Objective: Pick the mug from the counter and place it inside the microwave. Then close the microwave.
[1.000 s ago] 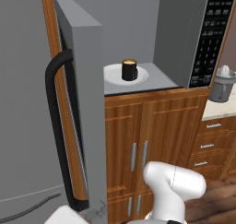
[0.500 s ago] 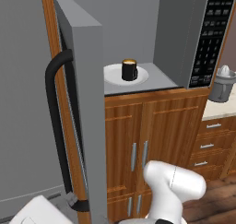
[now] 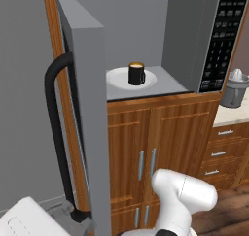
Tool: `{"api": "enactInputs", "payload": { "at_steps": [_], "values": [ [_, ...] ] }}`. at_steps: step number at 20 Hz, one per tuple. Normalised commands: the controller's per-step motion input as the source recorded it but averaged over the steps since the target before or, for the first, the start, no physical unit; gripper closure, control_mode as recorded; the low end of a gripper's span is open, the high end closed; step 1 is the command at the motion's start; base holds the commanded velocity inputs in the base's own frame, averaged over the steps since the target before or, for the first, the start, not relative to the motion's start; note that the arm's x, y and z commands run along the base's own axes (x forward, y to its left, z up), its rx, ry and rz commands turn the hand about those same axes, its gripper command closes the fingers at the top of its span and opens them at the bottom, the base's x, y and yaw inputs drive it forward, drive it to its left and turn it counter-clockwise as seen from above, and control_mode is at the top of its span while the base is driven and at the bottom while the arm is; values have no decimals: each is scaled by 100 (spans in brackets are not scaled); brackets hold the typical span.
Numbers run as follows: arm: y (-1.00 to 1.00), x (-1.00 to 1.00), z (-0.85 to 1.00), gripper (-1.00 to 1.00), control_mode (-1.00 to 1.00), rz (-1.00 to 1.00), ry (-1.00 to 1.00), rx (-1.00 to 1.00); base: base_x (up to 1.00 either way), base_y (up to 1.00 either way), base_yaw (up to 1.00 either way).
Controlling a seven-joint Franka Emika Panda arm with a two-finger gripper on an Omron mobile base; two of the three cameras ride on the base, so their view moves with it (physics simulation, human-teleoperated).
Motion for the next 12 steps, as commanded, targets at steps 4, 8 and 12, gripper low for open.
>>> {"api": "enactInputs", "payload": {
  "at_steps": [4, 8, 12],
  "values": [
    [22, 34, -10, -100, -100, -1, 0, 0, 0, 0, 0],
    [2, 39, -8, -100, -100, -5, 4, -1, 0, 0, 0],
    [0, 49, -20, -100, -100, -8, 10, -1, 0, 0, 0]
  ]
}}
